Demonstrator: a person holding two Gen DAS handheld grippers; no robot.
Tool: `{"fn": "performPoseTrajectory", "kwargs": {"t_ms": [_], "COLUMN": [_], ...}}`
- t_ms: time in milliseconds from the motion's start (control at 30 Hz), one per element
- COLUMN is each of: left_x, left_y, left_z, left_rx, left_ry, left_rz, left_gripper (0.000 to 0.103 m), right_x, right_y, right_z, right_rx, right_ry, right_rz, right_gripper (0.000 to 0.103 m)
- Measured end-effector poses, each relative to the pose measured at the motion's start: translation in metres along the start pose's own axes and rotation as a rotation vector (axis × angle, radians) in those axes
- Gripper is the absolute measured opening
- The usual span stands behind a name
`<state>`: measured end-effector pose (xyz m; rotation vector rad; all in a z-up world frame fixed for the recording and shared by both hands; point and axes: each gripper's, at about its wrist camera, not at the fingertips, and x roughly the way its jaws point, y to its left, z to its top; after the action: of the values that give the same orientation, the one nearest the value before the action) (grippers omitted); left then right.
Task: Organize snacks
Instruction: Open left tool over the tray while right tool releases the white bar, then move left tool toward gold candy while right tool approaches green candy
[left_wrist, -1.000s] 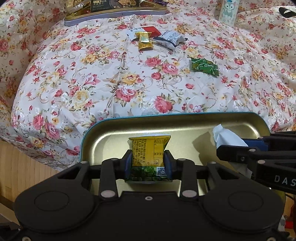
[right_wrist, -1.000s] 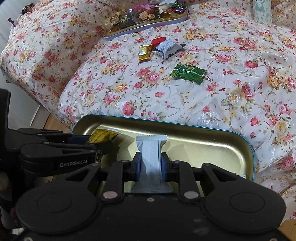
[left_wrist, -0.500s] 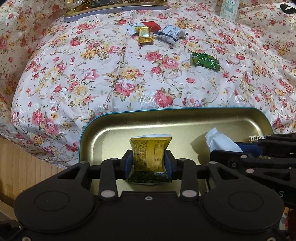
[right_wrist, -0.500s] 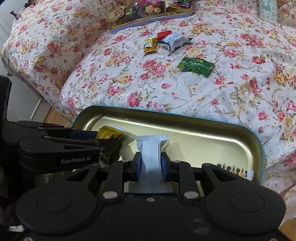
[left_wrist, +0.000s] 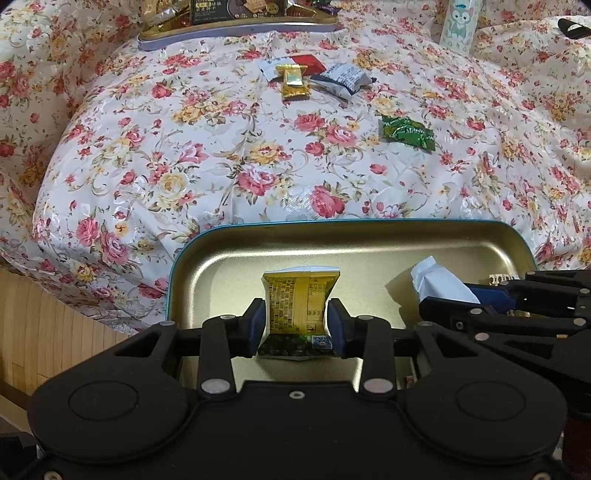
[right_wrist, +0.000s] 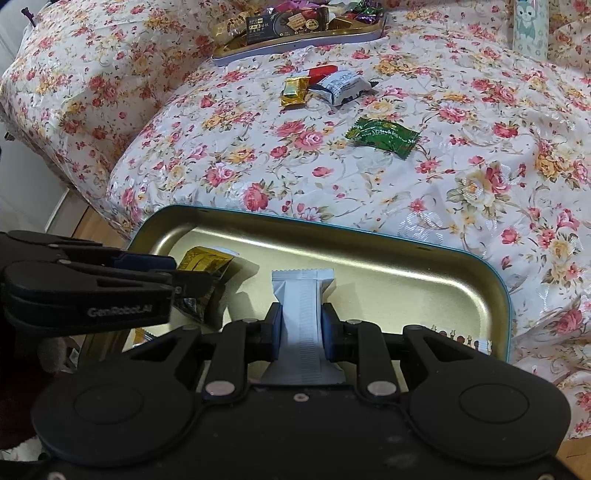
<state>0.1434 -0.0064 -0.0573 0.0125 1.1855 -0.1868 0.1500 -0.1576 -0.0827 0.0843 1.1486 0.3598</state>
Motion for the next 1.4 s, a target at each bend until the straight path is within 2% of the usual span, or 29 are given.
{"fn": "performPoseTrajectory", "kwargs": {"t_ms": [33,700,867,1033,1300,1400], "left_x": [-0.001,-0.018,-0.027,-0.038,-0.044,-0.036], "left_y": [0.000,0.003,0.006,0.009,0.015,0.018], "left_z": [-0.001,-0.006,-0.001,0.012,0.043,0.057], "left_rx": [-0.001,-0.008,-0.007,0.005,0.008,-0.006], "left_ry": [-0.004,-0.060,-0.123,-0.225,-0.401,-0.432], "left_rz": [0.000,-0.004,-0.007,0.009,0.046,0.052], "left_gripper": [0.046,0.046,0.047,0.055,0.064,0.065], "right_x": [0.000,-0.018,-0.030,-0.040,-0.047,-0.047], "right_y": [0.000,0.004,0.005,-0.001,-0.017,-0.024], "right_z": [0.000,-0.006,-0.001,0.012,0.043,0.056], "right_rx": [-0.001,-0.020,-0.038,-0.047,-0.058,-0.062], "right_ry": [0.000,-0.043,-0.090,-0.159,-0.287,-0.326], "right_rz": [-0.004,0.004,0.012,-0.001,-0.060,-0.074], "right_gripper": [0.024,0.027,0.031,0.042,0.054,0.057]}}
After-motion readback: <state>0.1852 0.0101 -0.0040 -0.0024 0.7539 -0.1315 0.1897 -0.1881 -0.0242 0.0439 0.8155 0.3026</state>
